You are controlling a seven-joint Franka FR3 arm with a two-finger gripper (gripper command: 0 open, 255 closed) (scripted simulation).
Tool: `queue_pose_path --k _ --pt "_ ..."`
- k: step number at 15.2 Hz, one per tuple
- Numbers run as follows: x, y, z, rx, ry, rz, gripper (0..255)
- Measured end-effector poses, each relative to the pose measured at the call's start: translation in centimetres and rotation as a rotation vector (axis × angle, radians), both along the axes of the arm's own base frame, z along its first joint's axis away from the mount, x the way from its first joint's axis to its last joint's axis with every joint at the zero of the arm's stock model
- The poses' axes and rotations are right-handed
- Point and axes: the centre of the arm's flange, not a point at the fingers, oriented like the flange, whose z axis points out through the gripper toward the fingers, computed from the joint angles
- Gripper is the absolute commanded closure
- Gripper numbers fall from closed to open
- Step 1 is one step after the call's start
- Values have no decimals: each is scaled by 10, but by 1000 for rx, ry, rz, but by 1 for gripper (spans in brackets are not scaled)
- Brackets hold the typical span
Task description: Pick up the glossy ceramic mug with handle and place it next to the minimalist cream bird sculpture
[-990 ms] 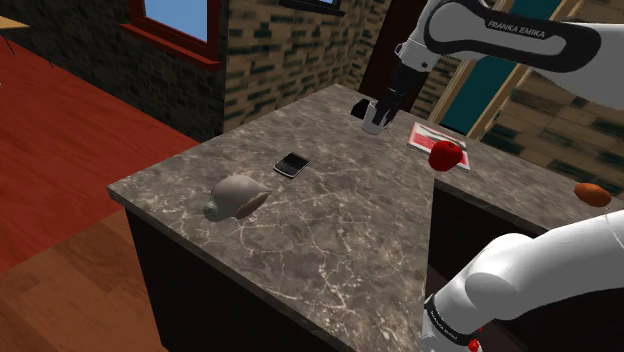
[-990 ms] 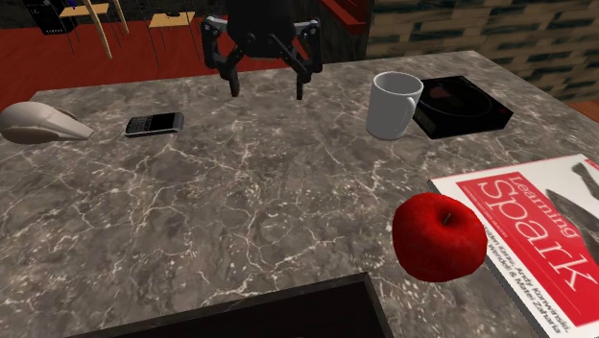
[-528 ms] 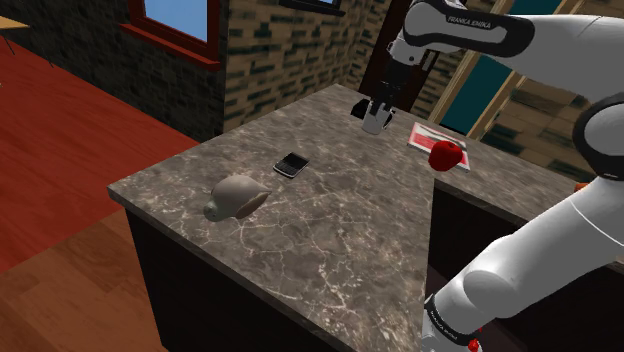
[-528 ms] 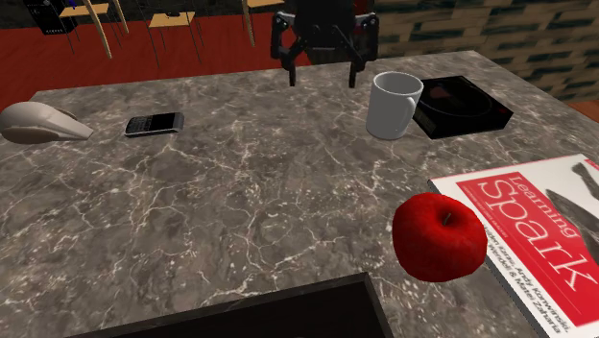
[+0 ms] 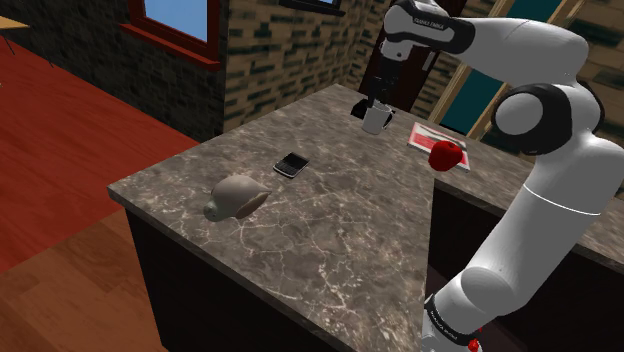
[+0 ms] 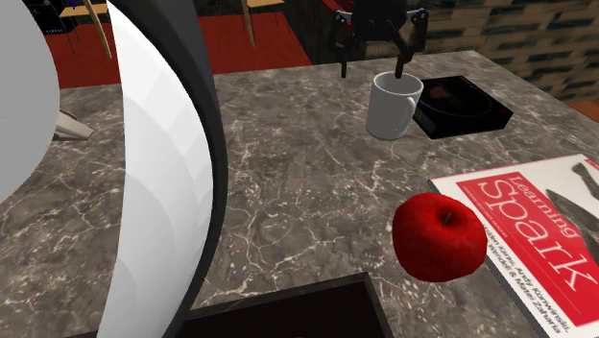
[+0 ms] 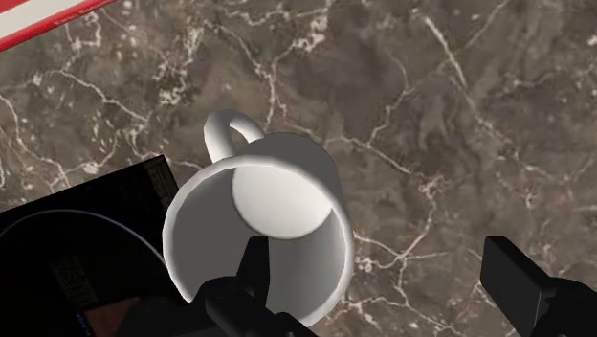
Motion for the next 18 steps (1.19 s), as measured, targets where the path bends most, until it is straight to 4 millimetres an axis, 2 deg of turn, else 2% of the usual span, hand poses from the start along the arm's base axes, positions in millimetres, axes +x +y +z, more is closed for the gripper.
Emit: queue_pose_path --k 3,8,14,15,18 --pt "4 -9 -15 -4 7 -3 0" --pt "5 -10 -39 -5 8 -4 0" --pt "4 -11 -44 -5 8 -4 0" --pt "4 -11 -44 -5 8 -4 255" --pt "4 -11 -44 -5 8 -4 255"
